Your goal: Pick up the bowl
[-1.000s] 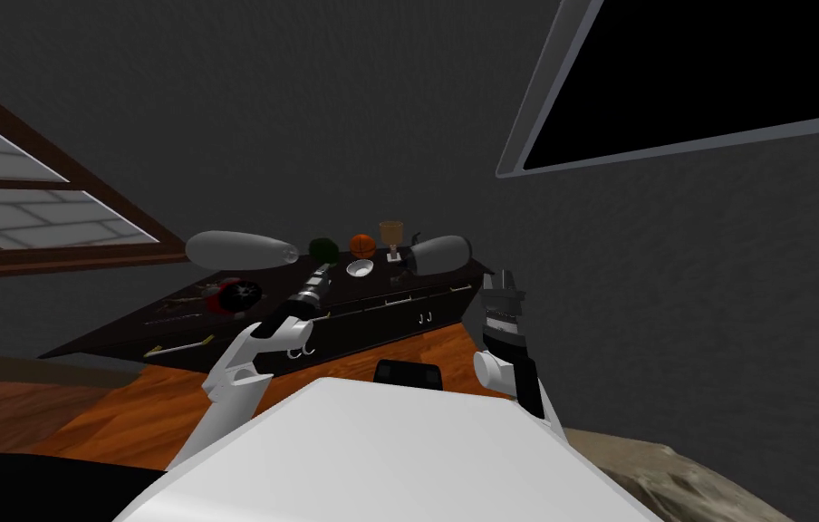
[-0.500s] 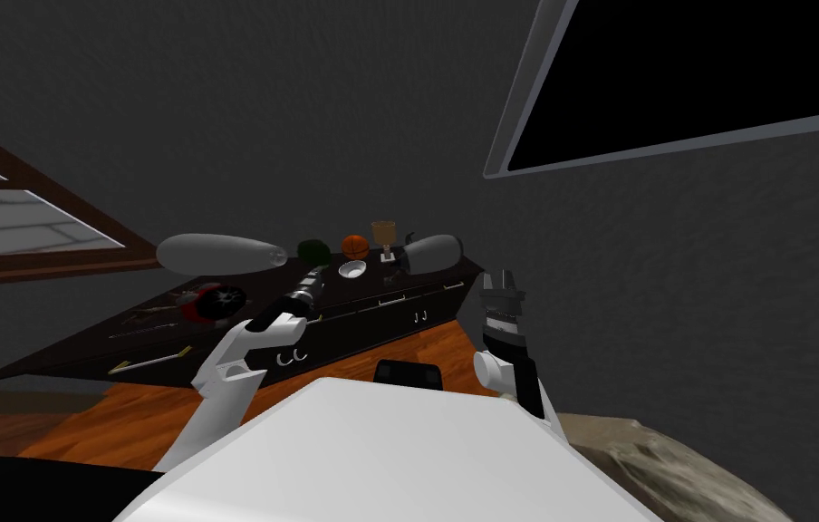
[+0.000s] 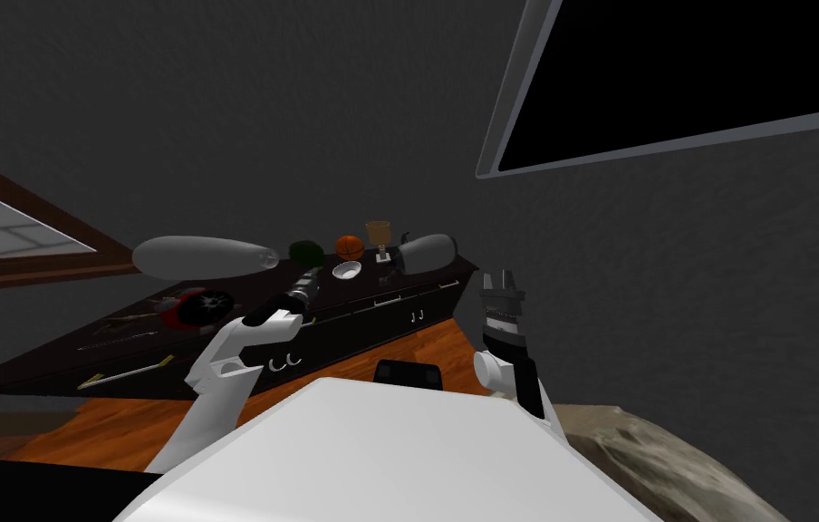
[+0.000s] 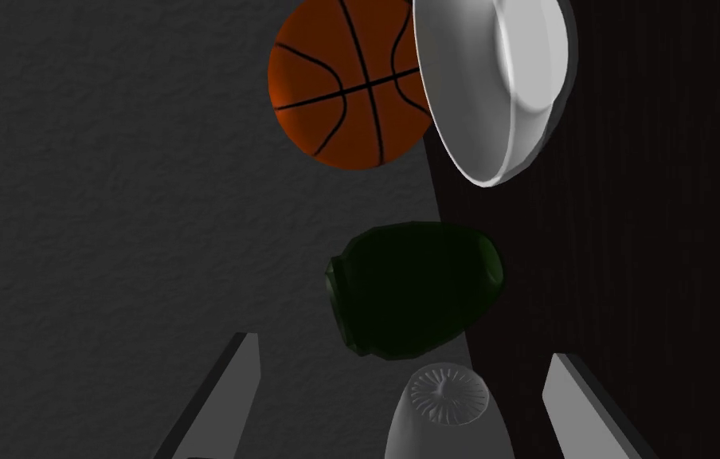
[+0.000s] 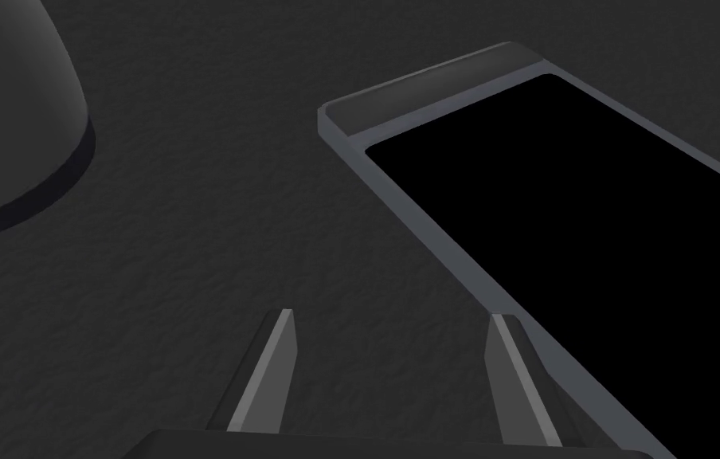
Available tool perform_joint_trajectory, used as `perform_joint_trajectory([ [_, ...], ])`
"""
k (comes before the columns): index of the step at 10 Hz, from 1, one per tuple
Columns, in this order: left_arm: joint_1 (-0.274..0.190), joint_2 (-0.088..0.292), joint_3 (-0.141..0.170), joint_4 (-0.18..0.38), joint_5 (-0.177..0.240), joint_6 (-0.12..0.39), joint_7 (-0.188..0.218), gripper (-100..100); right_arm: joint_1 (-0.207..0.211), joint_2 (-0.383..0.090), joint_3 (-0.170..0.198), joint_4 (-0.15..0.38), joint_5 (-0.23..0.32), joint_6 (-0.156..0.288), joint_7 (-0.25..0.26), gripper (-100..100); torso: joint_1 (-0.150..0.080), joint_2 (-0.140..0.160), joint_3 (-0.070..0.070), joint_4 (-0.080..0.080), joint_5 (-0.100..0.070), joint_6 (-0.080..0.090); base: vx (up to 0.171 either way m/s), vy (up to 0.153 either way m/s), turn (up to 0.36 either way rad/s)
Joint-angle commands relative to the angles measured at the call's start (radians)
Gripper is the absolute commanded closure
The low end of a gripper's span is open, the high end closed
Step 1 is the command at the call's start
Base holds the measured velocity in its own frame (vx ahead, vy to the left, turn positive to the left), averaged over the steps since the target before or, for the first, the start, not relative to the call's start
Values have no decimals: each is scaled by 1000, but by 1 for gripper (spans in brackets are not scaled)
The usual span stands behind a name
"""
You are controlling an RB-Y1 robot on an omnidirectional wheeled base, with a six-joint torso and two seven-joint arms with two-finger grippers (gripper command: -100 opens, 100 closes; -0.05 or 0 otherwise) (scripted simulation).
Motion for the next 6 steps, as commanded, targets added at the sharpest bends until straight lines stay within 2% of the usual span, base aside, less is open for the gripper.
perform_joint_trajectory([
  [1,-17,16,29,18,5,50,20,-100,0,0,0,0,0,0,0,0,0,0,0,0,0,0,6,-34,-120],
  [2,-17,16,29,18,5,76,20,-100,0,0,0,0,0,0,0,0,-1,0,0,0,0,1,6,-31,-105],
  [3,-33,31,57,35,9,102,40,-100,0,0,0,0,0,0,0,0,-1,0,0,0,0,0,9,-37,-153],
  [4,-33,31,57,35,9,131,40,-100,0,0,0,0,0,0,0,0,-1,-1,0,0,0,1,13,-29,-95],
  [5,-50,46,85,52,13,166,60,-100,0,0,0,0,0,0,0,0,-1,-1,0,0,0,0,19,-42,-177],
  [6,-50,46,85,52,13,190,60,-100,0,0,0,0,0,0,0,0,-1,-1,-1,0,0,1,13,-31,-70],
])
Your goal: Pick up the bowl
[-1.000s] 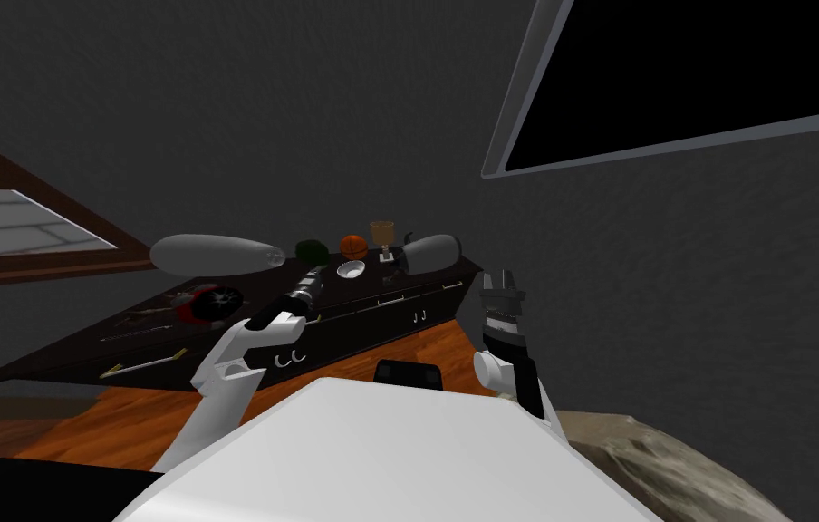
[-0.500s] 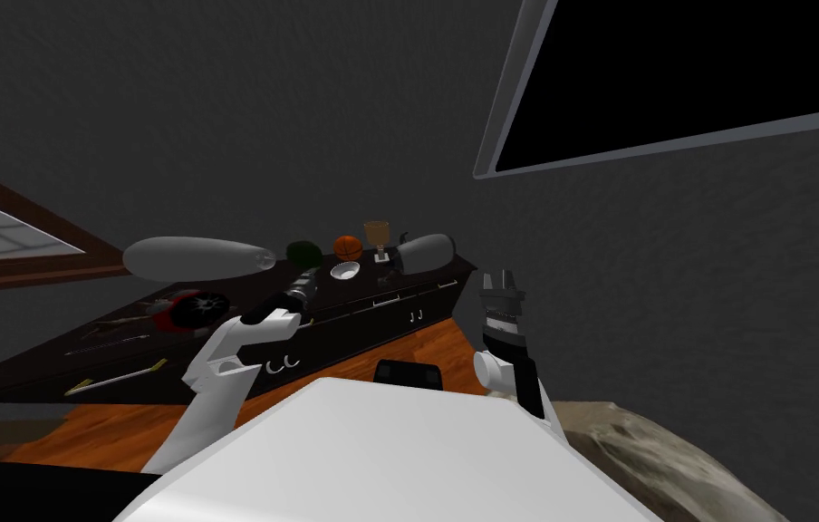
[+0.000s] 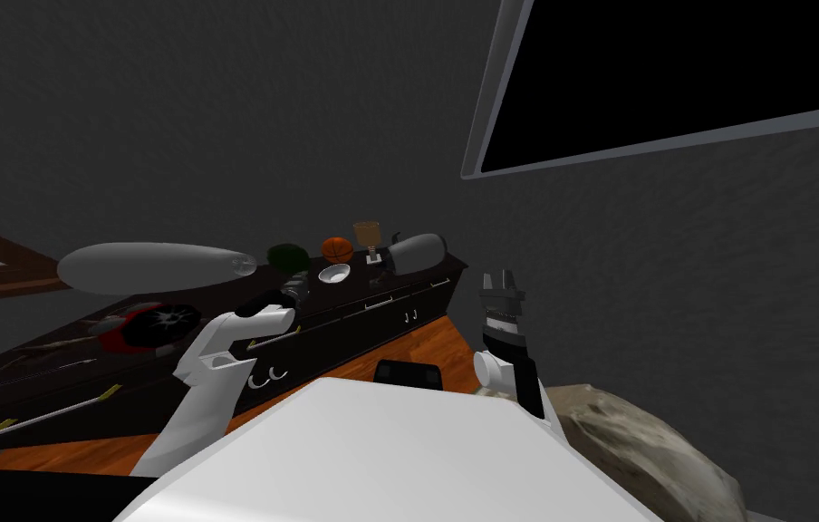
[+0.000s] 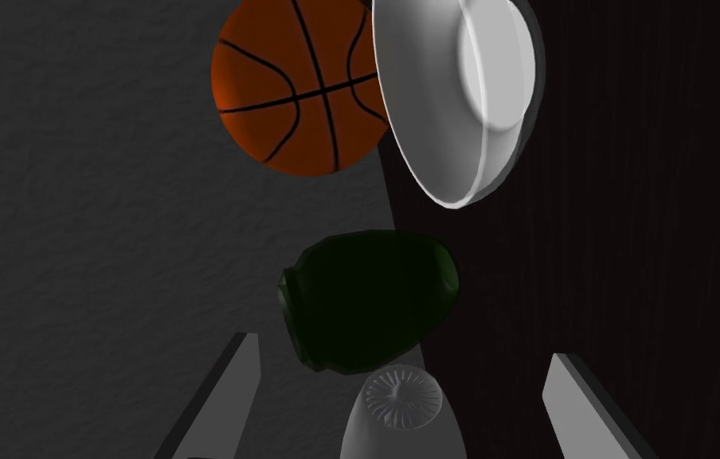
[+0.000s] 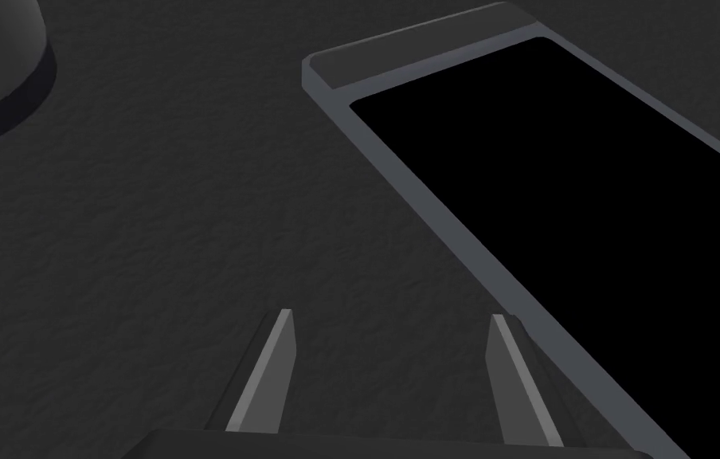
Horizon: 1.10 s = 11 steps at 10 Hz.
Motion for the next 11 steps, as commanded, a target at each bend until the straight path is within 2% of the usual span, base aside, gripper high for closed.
perform_joint_trajectory([
  [1,0,6,8,-2,6,41,4,-100,0,0,0,0,0,0,0,0,0,0,0,0,0,0,5,-11,22],
  [2,-17,20,34,16,9,74,25,-100,0,0,0,0,0,0,0,0,1,1,0,0,0,0,16,-24,-151],
  [4,-17,20,34,16,9,103,25,-100,0,0,0,0,0,0,0,0,1,0,0,0,0,0,12,-12,-40],
  [5,-33,33,59,34,12,144,46,-100,0,0,0,0,0,0,0,0,1,0,0,0,0,0,19,-17,-130],
  [6,-33,33,59,34,12,162,46,-100,0,0,0,0,0,0,0,0,1,0,0,0,0,1,21,-16,-94],
  [7,-49,44,84,52,14,194,67,-100,0,0,0,0,0,0,0,0,1,0,0,0,0,0,30,-23,-145],
  [8,-49,44,84,52,14,218,67,-100,0,0,0,0,0,0,0,0,1,-1,-1,0,0,1,26,-15,-82],
  [9,-65,55,107,70,16,249,88,-100,0,0,0,0,0,0,0,0,1,-1,0,0,0,0,29,-19,-146],
  [10,-65,55,107,70,16,272,88,-100,0,0,0,0,0,0,0,0,1,-1,-1,0,0,0,26,-12,-77],
  [11,-81,64,129,89,17,302,109,-100,0,0,0,0,0,0,0,0,1,-1,0,0,0,0,31,-10,-129],
])
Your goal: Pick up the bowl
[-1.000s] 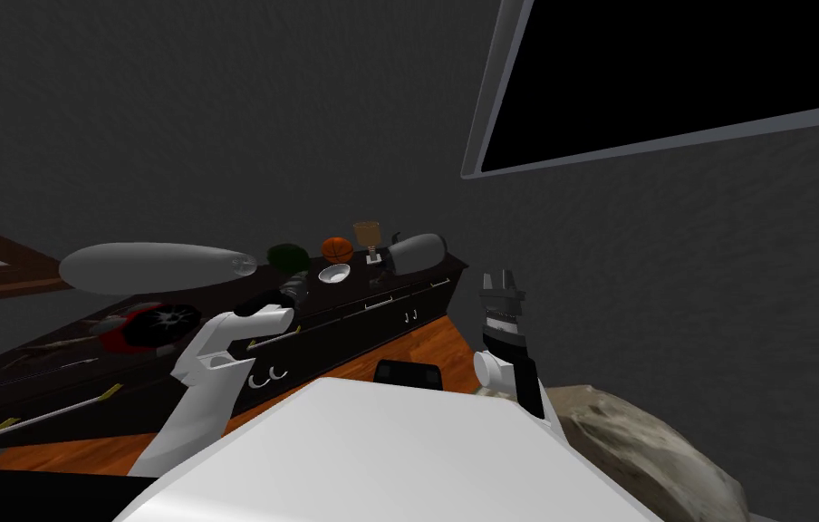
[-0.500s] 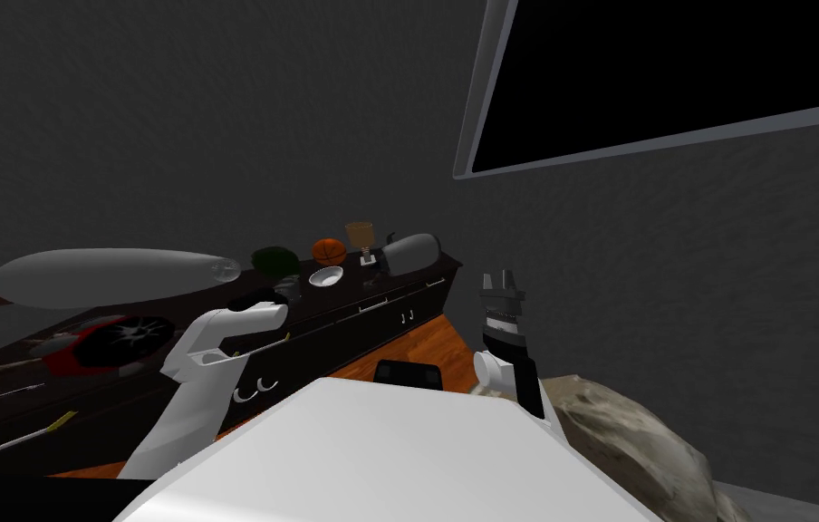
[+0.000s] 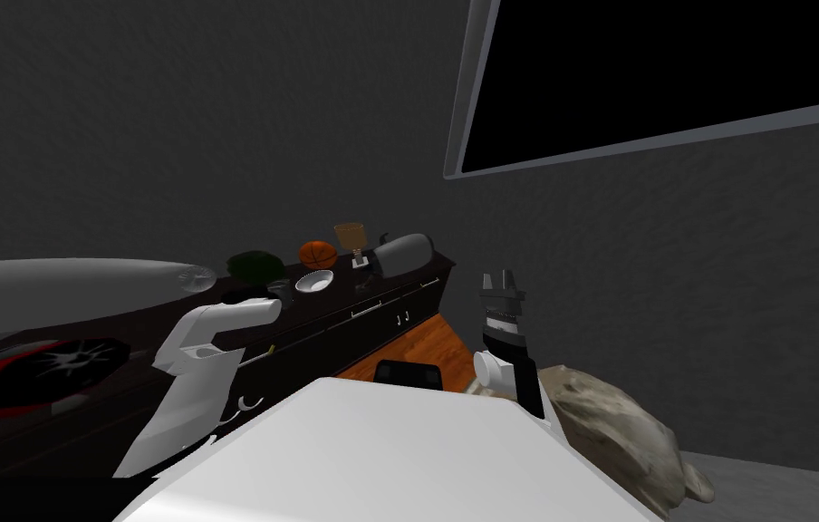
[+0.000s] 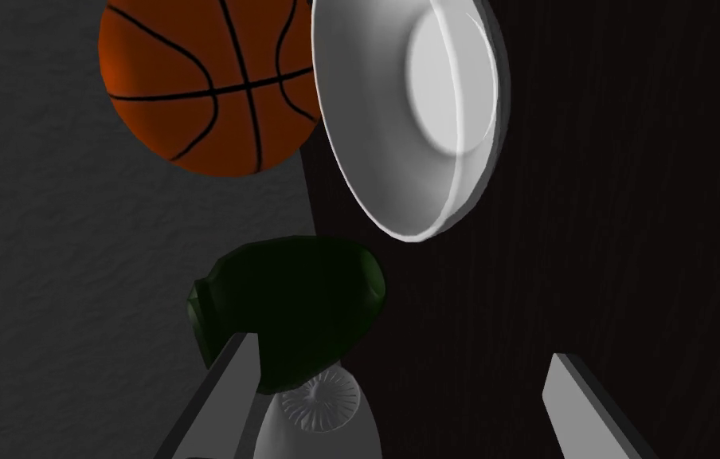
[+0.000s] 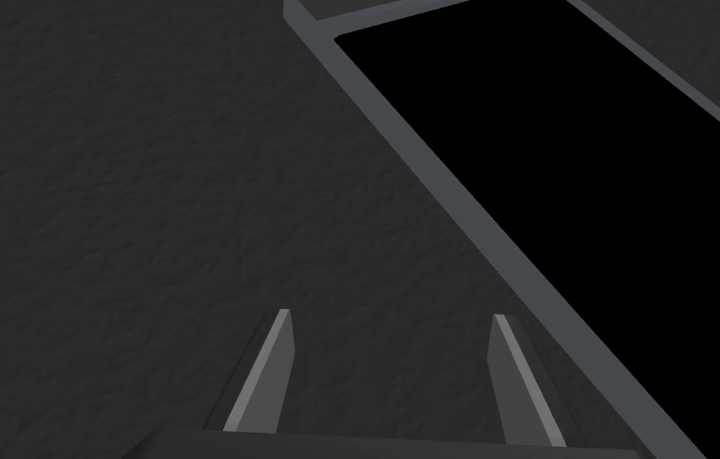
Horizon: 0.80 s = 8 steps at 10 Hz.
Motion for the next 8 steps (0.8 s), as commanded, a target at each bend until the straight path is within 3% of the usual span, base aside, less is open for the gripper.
perform_joint_trajectory([
  [1,-1,5,15,0,6,46,12,-100,0,0,0,0,0,0,0,0,0,0,0,0,0,0,29,-2,-81],
  [2,-16,13,36,19,7,73,32,-100,0,0,0,0,0,0,0,0,0,0,0,0,0,-1,34,-4,-152],
  [8,-57,32,89,74,8,218,91,-100,0,0,0,0,0,0,0,0,1,0,0,0,0,-1,36,1,-90],
])
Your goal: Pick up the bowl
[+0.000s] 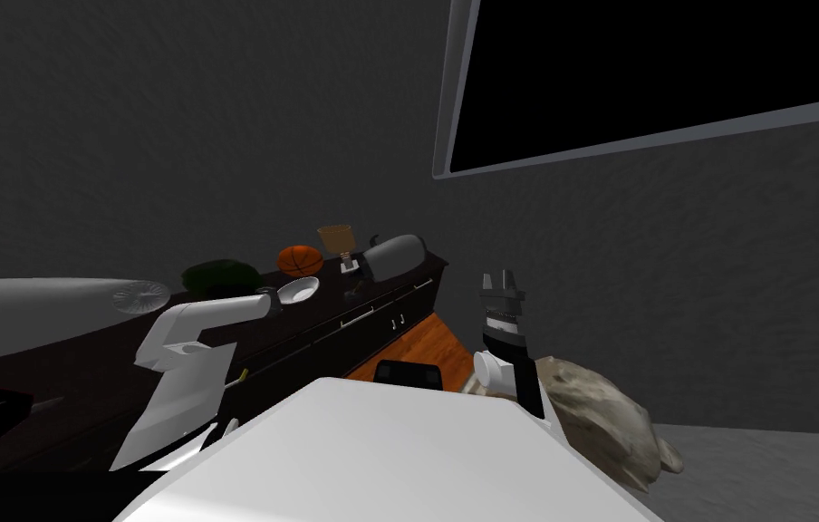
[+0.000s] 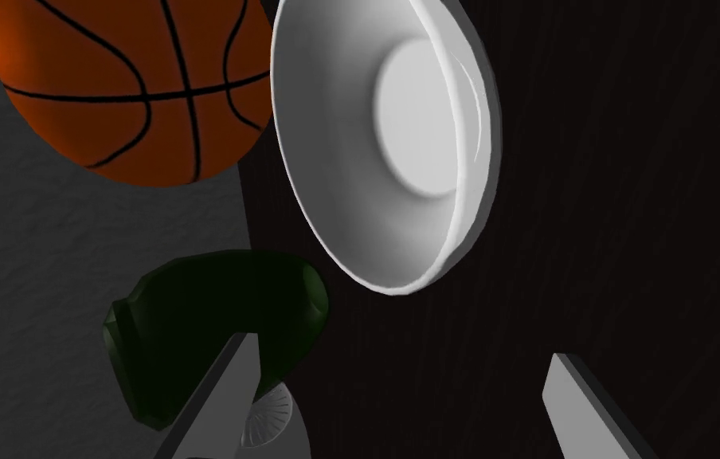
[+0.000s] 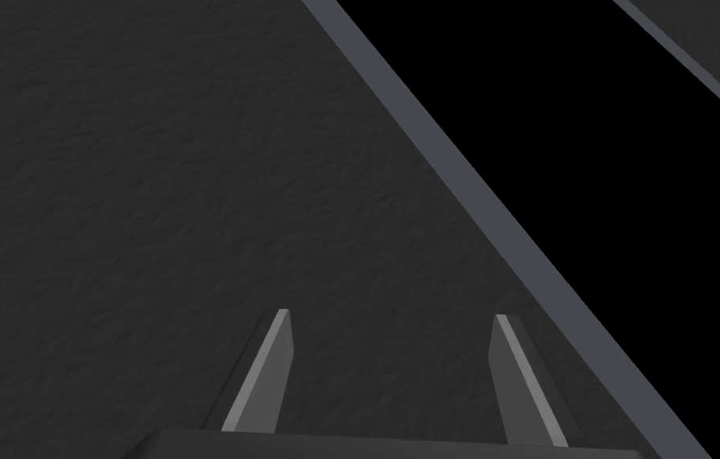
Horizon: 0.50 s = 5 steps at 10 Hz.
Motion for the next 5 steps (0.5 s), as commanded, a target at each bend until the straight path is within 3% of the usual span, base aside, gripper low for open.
perform_joint_trajectory([
  [1,-20,10,23,32,1,50,29,-100,0,0,0,0,0,0,0,0,0,0,0,0,0,0,50,6,-187],
  [2,-20,10,23,32,1,58,29,-100,0,0,0,0,0,0,0,0,0,-1,0,0,0,0,38,11,-65],
  [5,-49,22,59,82,0,149,77,-100,0,0,0,0,0,0,0,0,1,-1,-1,0,0,0,48,20,-133],
])
